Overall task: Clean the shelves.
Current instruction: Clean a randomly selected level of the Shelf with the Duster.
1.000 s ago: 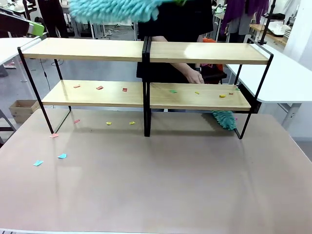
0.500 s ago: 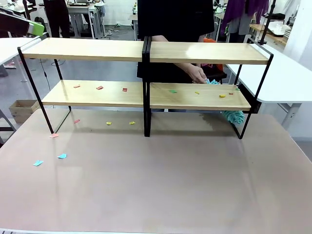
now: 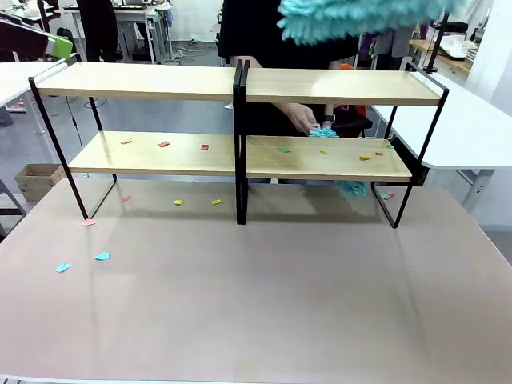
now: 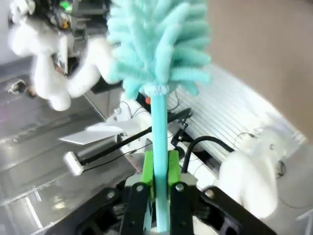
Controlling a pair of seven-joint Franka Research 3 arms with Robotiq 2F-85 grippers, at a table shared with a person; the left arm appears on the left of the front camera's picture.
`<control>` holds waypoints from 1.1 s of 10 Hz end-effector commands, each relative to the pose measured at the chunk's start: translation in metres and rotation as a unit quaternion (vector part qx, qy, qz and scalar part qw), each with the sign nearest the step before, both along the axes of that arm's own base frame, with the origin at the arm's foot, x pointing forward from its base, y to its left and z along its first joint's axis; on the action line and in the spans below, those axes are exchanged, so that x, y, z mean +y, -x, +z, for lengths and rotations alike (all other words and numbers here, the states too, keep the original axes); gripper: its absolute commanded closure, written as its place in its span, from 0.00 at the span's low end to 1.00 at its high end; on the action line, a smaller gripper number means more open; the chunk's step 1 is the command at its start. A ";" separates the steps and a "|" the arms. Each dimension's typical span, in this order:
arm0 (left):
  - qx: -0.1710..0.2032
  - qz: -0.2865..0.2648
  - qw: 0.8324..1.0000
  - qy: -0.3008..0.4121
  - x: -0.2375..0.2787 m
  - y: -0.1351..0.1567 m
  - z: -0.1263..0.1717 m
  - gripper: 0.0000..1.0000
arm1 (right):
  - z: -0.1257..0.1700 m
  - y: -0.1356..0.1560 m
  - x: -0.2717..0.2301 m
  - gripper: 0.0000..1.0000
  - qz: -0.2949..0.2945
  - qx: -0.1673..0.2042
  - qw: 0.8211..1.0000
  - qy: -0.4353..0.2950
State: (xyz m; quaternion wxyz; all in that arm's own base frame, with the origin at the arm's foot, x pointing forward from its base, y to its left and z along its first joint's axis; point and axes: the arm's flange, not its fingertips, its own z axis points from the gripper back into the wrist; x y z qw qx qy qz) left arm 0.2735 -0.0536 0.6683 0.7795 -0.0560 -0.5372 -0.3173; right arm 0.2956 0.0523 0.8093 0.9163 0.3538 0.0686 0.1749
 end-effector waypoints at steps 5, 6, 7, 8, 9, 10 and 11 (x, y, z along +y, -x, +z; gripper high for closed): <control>0.001 -0.001 1.000 0.001 0.000 0.000 -0.003 0.00 | -0.106 0.124 -0.069 0.88 -0.020 -0.005 0.999 -0.034; 0.001 -0.001 1.000 0.001 0.000 0.000 -0.003 0.00 | -0.106 0.124 -0.069 0.88 -0.020 -0.005 0.999 -0.034; 0.001 -0.001 1.000 0.001 0.000 0.000 -0.003 0.00 | -0.106 0.124 -0.069 0.88 -0.020 -0.005 0.999 -0.034; 0.001 -0.001 1.000 0.001 0.000 0.000 -0.003 0.00 | -0.106 0.124 -0.069 0.88 -0.020 -0.005 0.999 -0.034; 0.001 -0.001 1.000 0.001 0.000 0.000 -0.003 0.00 | -0.106 0.124 -0.069 0.88 -0.020 -0.005 0.999 -0.034; 0.001 -0.001 1.000 0.001 0.000 0.000 -0.003 0.00 | -0.106 0.124 -0.069 0.88 -0.020 -0.005 0.999 -0.034; 0.001 -0.001 1.000 0.001 0.000 0.000 -0.003 0.00 | -0.106 0.124 -0.069 0.88 -0.020 -0.005 0.999 -0.034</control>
